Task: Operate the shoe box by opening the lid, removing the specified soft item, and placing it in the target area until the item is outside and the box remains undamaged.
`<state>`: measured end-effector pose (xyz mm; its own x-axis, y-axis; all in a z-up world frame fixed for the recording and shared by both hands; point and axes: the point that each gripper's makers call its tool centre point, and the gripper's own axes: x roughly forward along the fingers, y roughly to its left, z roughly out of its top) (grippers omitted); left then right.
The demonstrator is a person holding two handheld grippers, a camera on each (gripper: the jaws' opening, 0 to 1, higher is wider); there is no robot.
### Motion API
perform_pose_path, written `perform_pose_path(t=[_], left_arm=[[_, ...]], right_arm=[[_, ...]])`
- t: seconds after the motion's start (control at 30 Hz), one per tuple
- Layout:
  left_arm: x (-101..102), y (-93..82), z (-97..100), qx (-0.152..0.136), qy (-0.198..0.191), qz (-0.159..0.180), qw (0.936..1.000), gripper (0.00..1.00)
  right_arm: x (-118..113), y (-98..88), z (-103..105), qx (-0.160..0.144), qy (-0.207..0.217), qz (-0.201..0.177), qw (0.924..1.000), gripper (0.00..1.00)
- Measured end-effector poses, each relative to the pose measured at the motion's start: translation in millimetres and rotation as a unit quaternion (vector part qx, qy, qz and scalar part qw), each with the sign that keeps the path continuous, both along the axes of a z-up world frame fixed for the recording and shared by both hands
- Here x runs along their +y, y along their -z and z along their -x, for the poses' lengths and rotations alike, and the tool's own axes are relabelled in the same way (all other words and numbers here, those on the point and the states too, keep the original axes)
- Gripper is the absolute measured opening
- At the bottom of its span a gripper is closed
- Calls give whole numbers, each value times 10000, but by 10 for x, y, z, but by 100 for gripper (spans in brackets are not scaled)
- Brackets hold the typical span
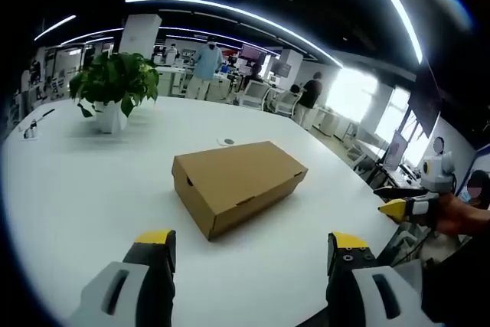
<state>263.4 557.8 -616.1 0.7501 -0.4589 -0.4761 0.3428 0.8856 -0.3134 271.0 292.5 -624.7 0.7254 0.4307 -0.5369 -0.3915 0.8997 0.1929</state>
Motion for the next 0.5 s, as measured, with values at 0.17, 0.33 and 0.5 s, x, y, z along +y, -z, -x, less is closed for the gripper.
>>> perform_pose_path(t=[0.17,0.33,0.5], left_arm=[[-3,6,8,10,-1,3,10000,83],[-2,11,20,24,-6,17,10000,83],[11,20,25,37,-22,24,10000,83]], right_arm=[[-1,-3,-1,-2,4,-4,10000,77],[2,2,1,8,0,-9,10000,76],[12,6,6,15,-16,-13,10000,76]])
